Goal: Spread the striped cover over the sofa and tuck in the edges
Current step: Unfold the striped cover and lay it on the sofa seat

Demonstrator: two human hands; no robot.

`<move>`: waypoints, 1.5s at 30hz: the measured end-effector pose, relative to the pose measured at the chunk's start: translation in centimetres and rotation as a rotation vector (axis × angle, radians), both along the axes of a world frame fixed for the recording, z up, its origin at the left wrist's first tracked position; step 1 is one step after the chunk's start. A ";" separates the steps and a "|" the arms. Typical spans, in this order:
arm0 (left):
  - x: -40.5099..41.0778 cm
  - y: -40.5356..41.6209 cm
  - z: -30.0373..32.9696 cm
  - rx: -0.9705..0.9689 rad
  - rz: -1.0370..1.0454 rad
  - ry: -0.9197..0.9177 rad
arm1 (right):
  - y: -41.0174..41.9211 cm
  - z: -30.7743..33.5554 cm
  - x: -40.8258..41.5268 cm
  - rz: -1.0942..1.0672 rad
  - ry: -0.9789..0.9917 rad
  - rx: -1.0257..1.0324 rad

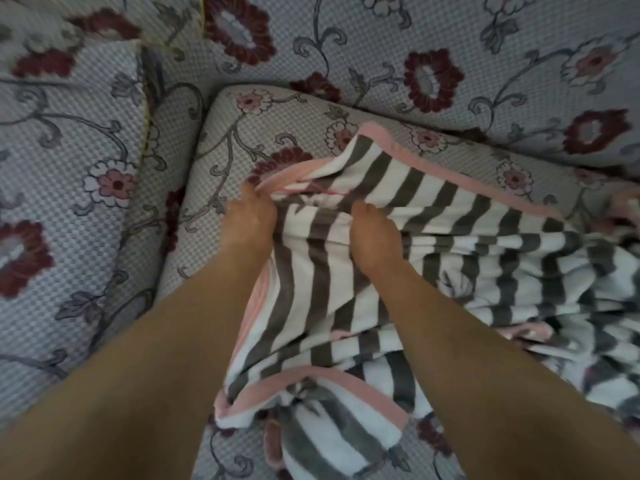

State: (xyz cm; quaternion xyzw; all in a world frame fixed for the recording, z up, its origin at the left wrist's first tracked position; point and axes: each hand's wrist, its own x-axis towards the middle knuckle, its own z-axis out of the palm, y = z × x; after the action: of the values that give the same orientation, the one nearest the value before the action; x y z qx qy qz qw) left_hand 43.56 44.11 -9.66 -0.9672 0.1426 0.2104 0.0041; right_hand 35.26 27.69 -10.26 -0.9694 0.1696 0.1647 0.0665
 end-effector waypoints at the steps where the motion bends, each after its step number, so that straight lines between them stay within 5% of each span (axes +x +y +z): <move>1: 0.8 1.8 0.4 0.032 0.084 0.009 | 2.0 0.3 1.3 0.061 -0.070 0.059; 3: 1.9 5.8 1.4 0.137 0.181 0.077 | 6.1 0.9 3.4 0.213 -0.144 0.185; 8: 1.7 12.2 2.4 0.305 0.045 0.328 | 9.6 0.8 4.0 0.336 -0.001 0.327; 12: 1.2 11.0 1.7 0.107 0.172 0.343 | 6.9 1.0 3.1 0.199 -0.134 0.140; 17: 0.0 9.0 0.4 -0.065 0.311 0.227 | 1.0 1.0 0.6 -0.021 0.021 -0.126; 22: -1.1 8.3 0.3 0.003 0.341 0.227 | -2.1 0.8 -4.0 -0.105 0.195 -0.099; 28: -1.0 7.8 1.9 -0.049 0.244 0.178 | -2.5 1.9 -6.0 0.024 0.128 -0.204; 36: 0.9 7.4 6.8 -0.417 0.286 -0.014 | 0.2 2.3 -3.7 0.081 0.211 -0.072; 45: 1.0 10.8 9.3 -0.385 0.154 -0.151 | 1.0 3.4 -4.7 -0.024 -0.018 -0.071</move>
State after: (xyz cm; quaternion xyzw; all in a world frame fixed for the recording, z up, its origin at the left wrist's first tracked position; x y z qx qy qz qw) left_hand 44.53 54.94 -0.41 -0.9712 0.1049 0.1059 -0.1861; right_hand 30.57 28.71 -6.86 -0.9704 0.1865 0.1490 0.0357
